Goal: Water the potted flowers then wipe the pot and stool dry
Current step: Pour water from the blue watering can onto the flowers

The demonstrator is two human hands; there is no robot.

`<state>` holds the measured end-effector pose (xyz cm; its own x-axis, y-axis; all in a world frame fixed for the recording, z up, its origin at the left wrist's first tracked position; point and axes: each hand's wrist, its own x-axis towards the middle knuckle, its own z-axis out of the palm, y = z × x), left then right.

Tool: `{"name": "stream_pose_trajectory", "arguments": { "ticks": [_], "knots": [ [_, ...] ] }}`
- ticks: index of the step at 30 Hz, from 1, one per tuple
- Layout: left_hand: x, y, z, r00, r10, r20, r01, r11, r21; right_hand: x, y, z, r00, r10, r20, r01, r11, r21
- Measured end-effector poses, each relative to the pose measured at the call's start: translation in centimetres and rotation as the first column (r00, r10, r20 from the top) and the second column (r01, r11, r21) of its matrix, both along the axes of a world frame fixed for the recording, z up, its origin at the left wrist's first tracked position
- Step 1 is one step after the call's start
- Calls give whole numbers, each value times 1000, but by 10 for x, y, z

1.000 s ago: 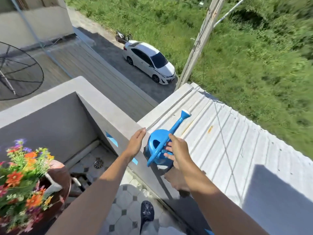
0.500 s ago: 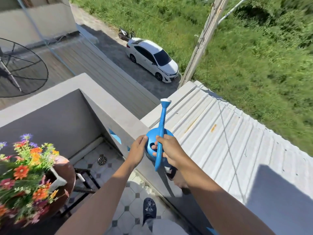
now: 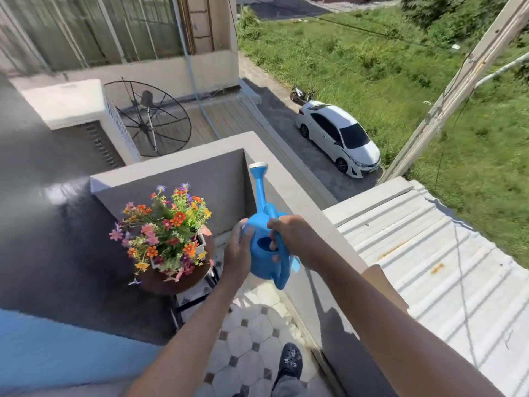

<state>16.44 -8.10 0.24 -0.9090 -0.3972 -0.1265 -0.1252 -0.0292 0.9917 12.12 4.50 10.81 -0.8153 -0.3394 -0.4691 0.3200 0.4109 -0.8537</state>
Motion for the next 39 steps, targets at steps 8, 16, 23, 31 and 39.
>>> {"name": "stream_pose_trajectory", "arguments": {
  "ticks": [8, 16, 23, 31, 39],
  "knots": [
    [93, -49, 25, 975, 221, -23, -221, 975, 21, 61, -75, 19, 955, 238, -176, -211, 965, 159],
    [144, -77, 19, 929, 363, 67, -364, 931, 2, 99, -115, 23, 874, 398, -278, -313, 900, 303],
    [157, -72, 35, 943, 320, 88, -323, 946, 19, 105, -130, 31, 791, 538, -292, -361, 795, 487],
    [146, -70, 40, 910, 357, 211, -349, 934, -74, 97, -141, 48, 689, 676, -263, -349, 627, 697],
    [142, -77, 55, 924, 283, 256, -252, 956, -148, 93, -146, 63, 378, 913, -155, -216, 250, 944]
  ]
}}
